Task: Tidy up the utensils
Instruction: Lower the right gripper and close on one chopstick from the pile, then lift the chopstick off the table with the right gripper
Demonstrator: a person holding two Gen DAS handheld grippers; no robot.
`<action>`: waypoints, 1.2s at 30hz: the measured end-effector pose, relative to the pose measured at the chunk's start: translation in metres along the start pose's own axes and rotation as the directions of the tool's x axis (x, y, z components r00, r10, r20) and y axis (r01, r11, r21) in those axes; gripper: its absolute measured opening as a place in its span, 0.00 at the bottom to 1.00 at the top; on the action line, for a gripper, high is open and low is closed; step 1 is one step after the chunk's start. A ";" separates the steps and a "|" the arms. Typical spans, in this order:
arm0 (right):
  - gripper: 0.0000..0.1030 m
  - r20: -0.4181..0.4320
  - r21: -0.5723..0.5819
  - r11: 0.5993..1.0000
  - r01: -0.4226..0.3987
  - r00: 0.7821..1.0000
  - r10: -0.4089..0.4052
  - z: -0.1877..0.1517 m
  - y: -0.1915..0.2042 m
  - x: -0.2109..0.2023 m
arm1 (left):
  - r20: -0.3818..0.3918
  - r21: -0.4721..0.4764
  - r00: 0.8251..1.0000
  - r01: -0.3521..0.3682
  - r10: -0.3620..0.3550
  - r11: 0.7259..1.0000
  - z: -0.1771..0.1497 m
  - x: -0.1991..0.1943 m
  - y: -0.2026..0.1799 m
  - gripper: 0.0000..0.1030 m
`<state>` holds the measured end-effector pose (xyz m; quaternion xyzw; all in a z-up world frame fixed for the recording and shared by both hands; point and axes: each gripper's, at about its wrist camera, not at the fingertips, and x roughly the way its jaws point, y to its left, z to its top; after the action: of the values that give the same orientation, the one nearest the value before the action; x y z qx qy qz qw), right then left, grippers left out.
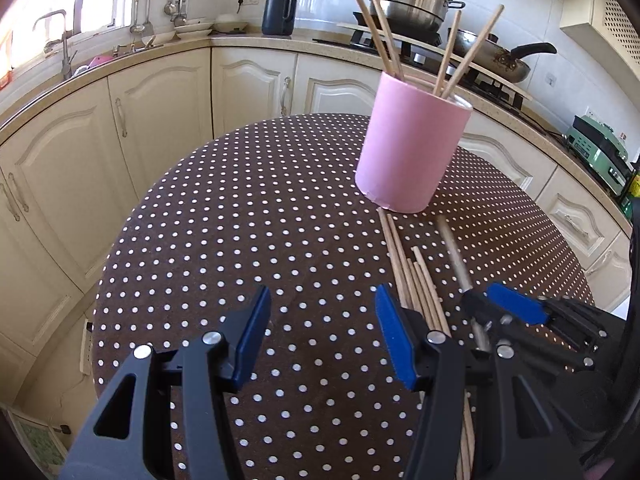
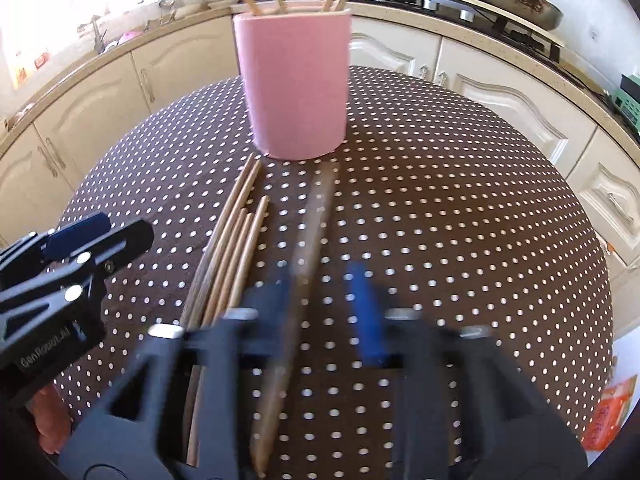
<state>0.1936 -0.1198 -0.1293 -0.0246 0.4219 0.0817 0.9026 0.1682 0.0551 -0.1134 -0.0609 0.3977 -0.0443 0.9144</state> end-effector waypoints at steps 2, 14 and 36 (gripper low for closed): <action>0.10 0.005 0.056 0.997 -0.052 0.999 0.052 0.000 -0.015 -0.001 | -0.011 0.003 0.999 0.035 -0.035 0.999 -0.002 -0.001 -0.004 0.53; 0.07 0.019 0.152 0.974 -0.166 0.986 0.165 -0.026 -0.051 -0.021 | -0.113 0.044 0.993 0.038 -0.033 0.998 -0.004 0.015 -0.033 0.53; 0.07 0.038 0.239 0.941 -0.239 0.971 0.236 -0.025 -0.067 -0.021 | -0.071 0.122 0.989 -0.119 0.129 0.985 0.007 0.037 -0.066 0.07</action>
<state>0.1732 -0.1916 -0.1309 0.1370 0.4247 0.1380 0.8842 0.1961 -0.0143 -0.1254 0.0195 0.4329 -0.0129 0.9012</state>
